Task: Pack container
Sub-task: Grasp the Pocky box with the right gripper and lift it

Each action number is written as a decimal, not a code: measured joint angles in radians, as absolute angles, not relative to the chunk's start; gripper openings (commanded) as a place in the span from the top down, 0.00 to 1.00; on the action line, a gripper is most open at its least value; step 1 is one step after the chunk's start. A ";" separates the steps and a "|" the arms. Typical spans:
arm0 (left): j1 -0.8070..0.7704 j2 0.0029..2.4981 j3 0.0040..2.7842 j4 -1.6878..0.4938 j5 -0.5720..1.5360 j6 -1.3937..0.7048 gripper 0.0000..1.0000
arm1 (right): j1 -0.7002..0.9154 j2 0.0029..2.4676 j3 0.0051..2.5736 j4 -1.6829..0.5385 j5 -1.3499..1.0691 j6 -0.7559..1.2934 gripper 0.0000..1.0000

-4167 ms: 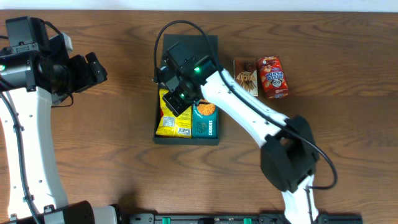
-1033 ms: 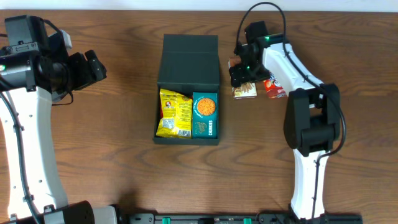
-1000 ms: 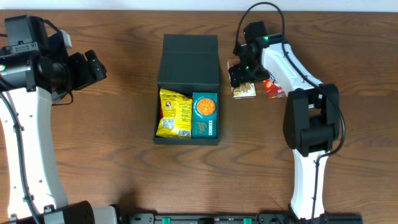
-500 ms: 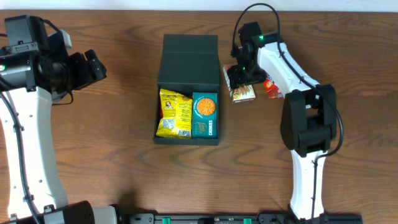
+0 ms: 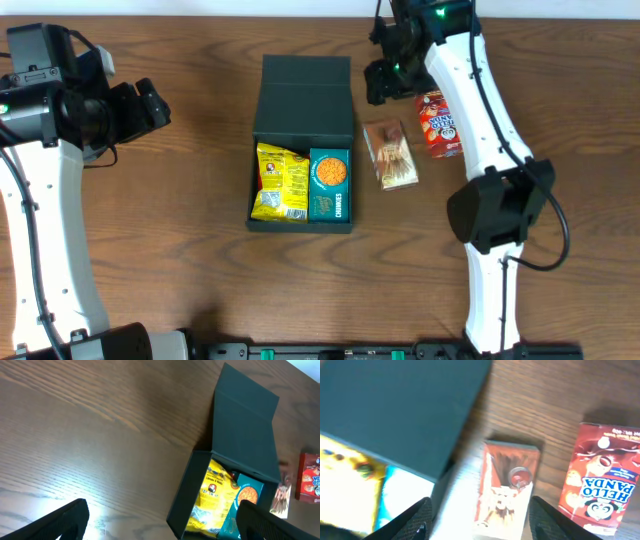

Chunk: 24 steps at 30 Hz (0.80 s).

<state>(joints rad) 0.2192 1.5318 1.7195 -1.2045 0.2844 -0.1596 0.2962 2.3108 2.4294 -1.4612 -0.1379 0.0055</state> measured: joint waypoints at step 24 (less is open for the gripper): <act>0.219 1.532 1.720 -1.203 0.284 -0.152 0.05 | 0.328 2.311 1.974 -1.352 -0.036 0.095 0.01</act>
